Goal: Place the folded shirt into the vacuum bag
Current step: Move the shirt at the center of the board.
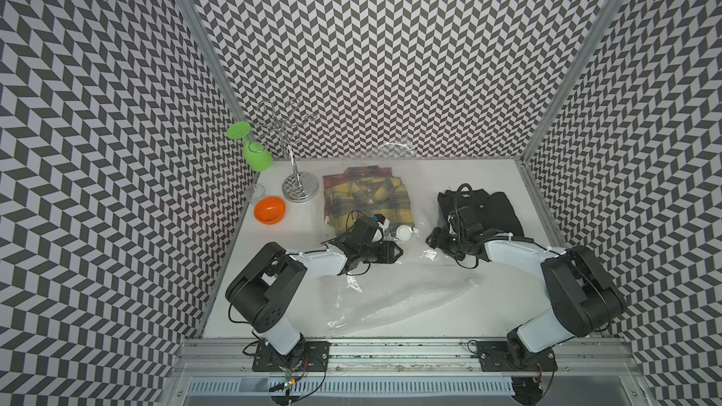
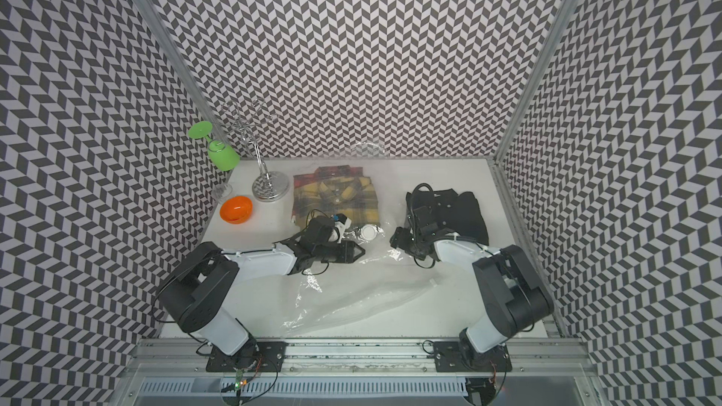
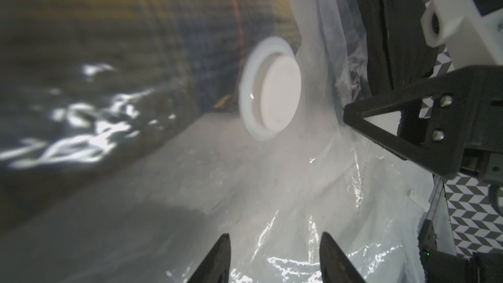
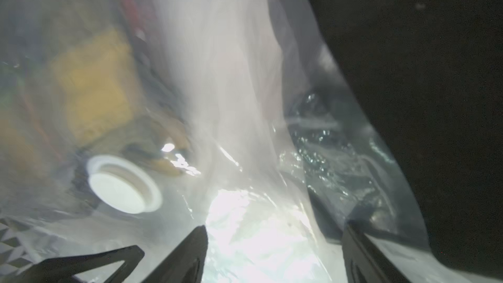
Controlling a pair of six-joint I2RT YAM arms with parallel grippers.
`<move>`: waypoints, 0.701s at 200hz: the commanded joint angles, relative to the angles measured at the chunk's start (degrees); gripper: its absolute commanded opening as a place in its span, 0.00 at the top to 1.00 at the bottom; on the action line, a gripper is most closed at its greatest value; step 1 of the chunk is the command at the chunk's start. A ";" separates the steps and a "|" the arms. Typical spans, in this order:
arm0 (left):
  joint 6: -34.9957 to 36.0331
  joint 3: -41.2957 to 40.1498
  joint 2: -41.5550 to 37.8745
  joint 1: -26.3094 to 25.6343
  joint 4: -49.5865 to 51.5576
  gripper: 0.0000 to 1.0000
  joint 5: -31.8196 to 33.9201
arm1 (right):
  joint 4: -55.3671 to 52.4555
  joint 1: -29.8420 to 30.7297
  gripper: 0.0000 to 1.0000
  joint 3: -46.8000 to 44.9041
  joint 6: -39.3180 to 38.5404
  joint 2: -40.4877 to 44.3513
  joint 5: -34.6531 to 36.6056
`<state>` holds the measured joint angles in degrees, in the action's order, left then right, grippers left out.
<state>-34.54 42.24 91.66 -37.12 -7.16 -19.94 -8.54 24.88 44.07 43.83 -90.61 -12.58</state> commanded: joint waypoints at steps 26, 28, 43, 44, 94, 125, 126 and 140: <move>-0.18 0.79 -10.23 1.09 4.74 0.47 9.20 | 11.45 6.86 0.22 2.33 7.15 -6.30 -10.36; -0.13 1.02 -10.44 1.04 4.95 0.47 9.41 | 11.44 6.85 0.22 2.51 7.03 -6.41 -10.71; 0.84 3.02 -11.65 1.09 6.36 0.47 10.52 | 7.89 5.90 0.22 5.38 4.84 -5.93 -10.87; 0.90 3.20 -11.71 1.09 6.50 0.47 10.53 | 7.47 5.85 0.22 5.48 4.58 -5.87 -10.70; 7.99 17.71 -4.40 -3.49 13.22 0.46 11.69 | -12.18 -10.29 0.16 13.48 -7.11 5.90 6.62; 8.63 26.07 3.67 -8.52 12.62 0.46 9.52 | -9.17 -18.21 0.15 12.04 -9.16 7.03 19.52; 8.63 26.19 3.86 -8.59 12.61 0.46 9.42 | -9.06 -18.29 0.15 12.02 -9.18 6.94 19.74; 8.52 28.64 6.40 -9.91 12.67 0.46 8.09 | -9.62 -19.37 0.16 13.38 -9.64 3.96 20.27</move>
<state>-27.77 67.64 94.21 -44.77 3.40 -9.80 -15.92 5.87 57.47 37.23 -83.05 -0.47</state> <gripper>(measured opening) 0.537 0.848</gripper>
